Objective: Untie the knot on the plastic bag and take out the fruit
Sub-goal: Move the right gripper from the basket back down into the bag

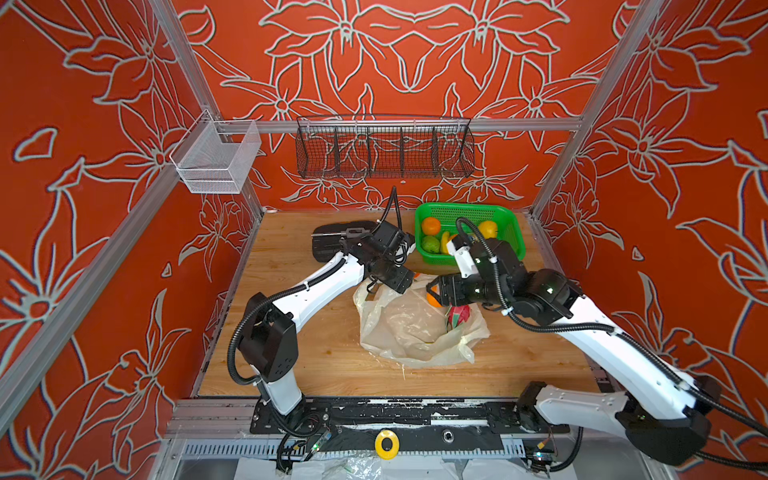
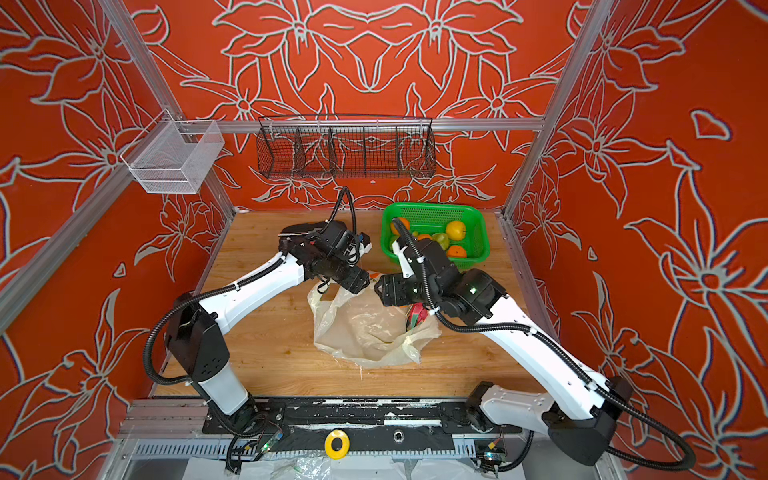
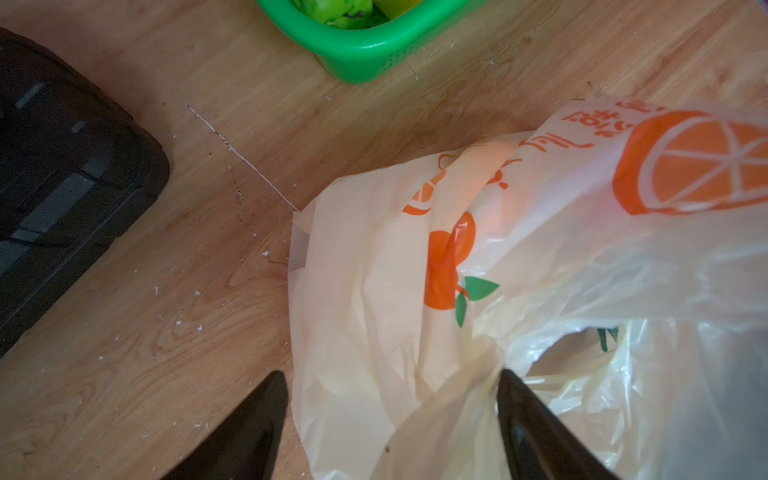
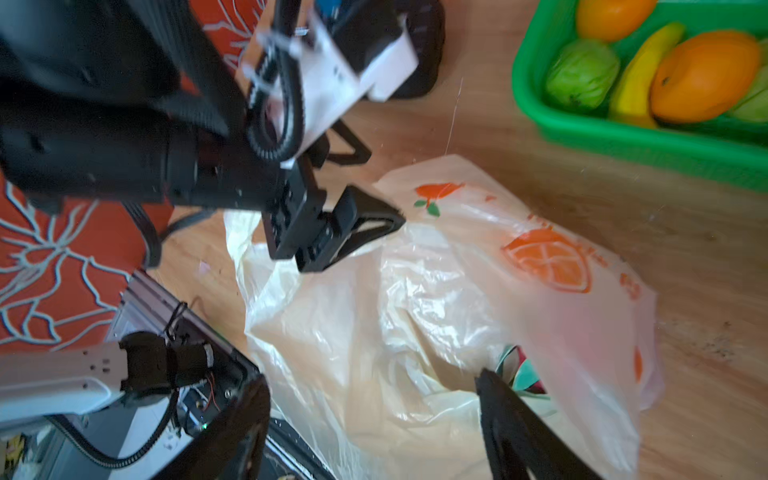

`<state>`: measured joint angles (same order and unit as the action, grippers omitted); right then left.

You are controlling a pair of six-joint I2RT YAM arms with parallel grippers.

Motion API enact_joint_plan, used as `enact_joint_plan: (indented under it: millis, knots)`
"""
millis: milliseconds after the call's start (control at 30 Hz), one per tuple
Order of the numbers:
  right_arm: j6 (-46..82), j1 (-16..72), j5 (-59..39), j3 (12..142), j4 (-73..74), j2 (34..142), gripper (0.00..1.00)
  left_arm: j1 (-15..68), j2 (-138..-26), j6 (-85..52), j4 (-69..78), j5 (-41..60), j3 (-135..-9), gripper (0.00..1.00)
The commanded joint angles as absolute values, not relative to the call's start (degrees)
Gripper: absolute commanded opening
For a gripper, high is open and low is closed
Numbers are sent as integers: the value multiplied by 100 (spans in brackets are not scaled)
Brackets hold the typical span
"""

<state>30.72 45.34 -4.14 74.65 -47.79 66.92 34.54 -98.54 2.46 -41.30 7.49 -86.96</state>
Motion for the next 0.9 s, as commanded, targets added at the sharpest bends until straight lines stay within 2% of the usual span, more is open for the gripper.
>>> enact_joint_plan:
  millis: [0, 267, 367, 500, 633, 867]
  knots:
    - [3290, 4920, -163, 7218, -4702, 6863, 79, 3437, -9994, 182, -4221, 1110, -8836, 71]
    - [3436, 5252, 5, 6235, -4489, 7277, 79, 3437, -10181, -128, -4280, 1148, -8930, 40]
    - [3530, 5260, 252, 5960, -4652, 7361, 79, 3437, -10148, -217, -4232, 1181, -8912, 23]
    - [3794, 5256, 1100, 5863, -5251, 7455, 80, 3437, -10035, -324, -4186, 1177, -8875, 1]
    - [4216, 5254, 1976, 5685, -5550, 7419, 84, 3437, -9739, -422, -3990, 1089, -8684, 0]
    - [4067, 4962, 2485, 5142, -4969, 7392, 90, 3445, -8894, -609, -3398, 568, -8104, 0]
